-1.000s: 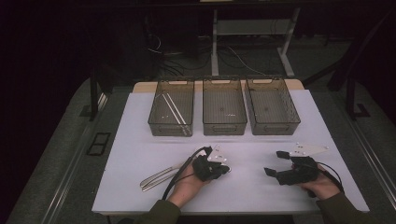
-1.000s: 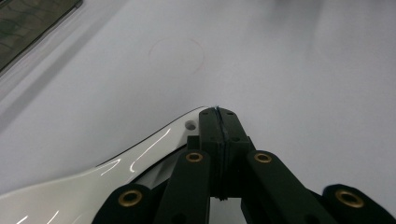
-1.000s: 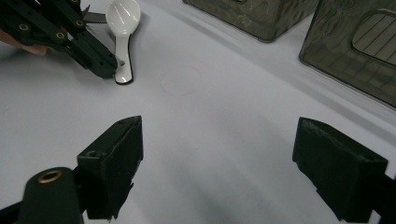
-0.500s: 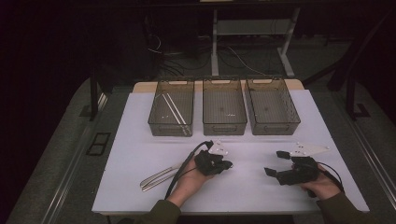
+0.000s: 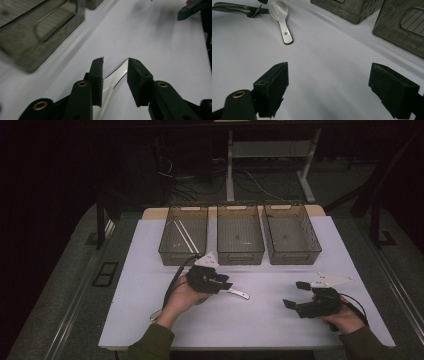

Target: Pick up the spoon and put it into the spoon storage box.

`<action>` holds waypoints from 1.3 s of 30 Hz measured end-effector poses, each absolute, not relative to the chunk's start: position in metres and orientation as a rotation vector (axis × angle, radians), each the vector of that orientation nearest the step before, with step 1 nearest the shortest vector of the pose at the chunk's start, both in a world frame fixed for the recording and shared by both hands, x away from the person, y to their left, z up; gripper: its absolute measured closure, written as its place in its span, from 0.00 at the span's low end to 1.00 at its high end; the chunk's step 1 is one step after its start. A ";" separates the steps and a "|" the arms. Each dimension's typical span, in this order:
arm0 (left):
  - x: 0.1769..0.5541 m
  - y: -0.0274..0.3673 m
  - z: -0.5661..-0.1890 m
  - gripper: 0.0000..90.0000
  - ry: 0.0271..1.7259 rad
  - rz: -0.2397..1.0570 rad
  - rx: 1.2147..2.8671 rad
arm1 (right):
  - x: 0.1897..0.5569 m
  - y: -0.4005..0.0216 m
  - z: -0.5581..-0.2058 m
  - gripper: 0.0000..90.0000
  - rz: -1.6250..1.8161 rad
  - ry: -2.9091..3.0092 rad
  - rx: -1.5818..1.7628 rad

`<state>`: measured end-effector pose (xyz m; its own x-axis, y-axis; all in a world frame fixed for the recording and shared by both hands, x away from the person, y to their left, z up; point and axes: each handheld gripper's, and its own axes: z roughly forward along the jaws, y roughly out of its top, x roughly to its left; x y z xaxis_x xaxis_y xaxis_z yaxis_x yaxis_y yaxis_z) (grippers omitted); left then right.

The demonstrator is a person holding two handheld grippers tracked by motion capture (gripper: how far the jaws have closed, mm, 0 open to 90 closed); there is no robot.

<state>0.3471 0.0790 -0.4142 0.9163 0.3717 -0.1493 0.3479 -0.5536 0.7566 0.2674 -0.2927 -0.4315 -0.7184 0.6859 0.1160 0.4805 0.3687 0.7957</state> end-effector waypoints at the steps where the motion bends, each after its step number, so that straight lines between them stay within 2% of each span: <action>1: 0.349 0.081 -0.415 0.68 0.514 0.049 2.209 | 0.267 -0.293 -0.432 0.18 1.271 2.396 1.043; 9: 0.364 0.078 -0.426 0.48 0.473 0.023 2.251 | 0.268 -0.293 -0.432 0.18 1.269 2.397 1.044; 12: 0.366 0.072 -0.430 0.45 0.436 -0.004 2.273 | 0.268 -0.293 -0.432 0.18 1.269 2.398 1.045; 16: 0.368 0.065 -0.433 0.45 0.417 0.000 2.301 | 0.268 -0.293 -0.432 0.18 1.267 2.399 1.042; 31: 0.370 0.066 -0.440 0.53 0.390 -0.017 2.357 | 0.268 -0.293 -0.432 0.18 1.268 2.398 1.042; 39: 0.369 0.068 -0.441 0.51 0.356 -0.020 2.395 | 0.268 -0.293 -0.432 0.18 1.270 2.397 1.042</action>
<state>0.3687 0.0681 -0.4411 0.9621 0.2489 -0.1115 0.2600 -0.7137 0.6503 0.2676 -0.2934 -0.4317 -0.7184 0.6858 0.1163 0.4814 0.3695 0.7948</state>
